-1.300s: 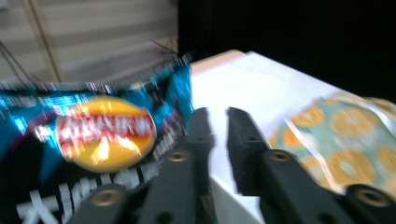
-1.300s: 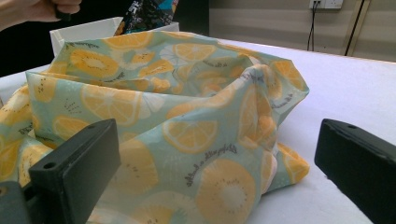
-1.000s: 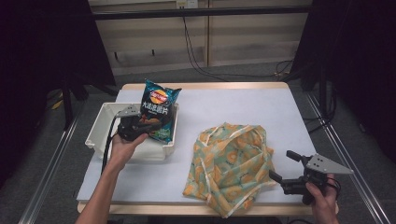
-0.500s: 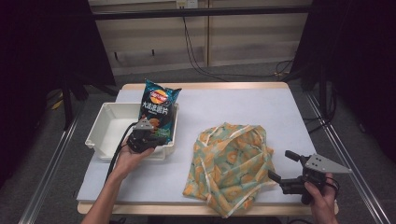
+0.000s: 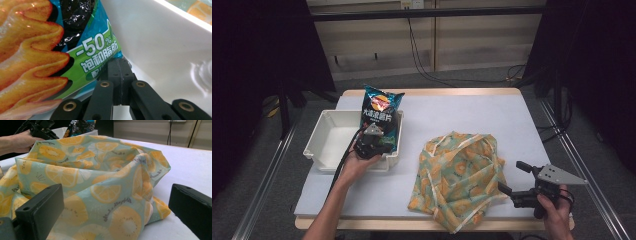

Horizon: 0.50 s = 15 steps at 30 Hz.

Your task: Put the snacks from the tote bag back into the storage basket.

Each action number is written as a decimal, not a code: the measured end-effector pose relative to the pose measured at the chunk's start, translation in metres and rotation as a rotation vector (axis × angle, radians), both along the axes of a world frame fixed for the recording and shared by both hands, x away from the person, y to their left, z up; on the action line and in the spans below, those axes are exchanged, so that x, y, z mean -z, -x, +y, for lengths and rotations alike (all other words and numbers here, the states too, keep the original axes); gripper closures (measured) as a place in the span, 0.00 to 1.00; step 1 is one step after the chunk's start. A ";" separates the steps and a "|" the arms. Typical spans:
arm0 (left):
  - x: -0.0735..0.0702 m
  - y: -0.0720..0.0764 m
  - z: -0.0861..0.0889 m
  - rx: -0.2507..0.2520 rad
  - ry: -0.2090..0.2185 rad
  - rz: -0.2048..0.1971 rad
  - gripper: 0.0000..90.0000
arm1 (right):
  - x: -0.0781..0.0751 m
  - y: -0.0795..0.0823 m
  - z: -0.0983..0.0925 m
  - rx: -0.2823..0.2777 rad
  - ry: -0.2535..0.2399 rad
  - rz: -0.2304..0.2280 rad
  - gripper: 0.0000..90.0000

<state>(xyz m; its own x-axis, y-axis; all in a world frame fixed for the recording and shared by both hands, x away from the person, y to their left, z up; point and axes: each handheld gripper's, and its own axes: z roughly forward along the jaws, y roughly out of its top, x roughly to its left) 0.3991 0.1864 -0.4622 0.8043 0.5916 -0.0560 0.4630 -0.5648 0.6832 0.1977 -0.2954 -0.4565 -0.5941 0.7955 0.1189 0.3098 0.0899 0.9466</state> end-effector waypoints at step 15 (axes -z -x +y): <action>-0.001 -0.012 0.000 -0.045 0.030 0.023 1.00 | 0.002 -0.001 0.000 -0.001 0.005 0.006 0.00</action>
<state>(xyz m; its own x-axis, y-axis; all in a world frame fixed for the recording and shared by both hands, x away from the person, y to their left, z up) 0.4112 0.1860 -0.4614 0.7749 0.6252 -0.0929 0.5036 -0.5219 0.6885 0.1983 -0.2954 -0.4586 -0.5938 0.7958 0.1189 0.3157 0.0945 0.9441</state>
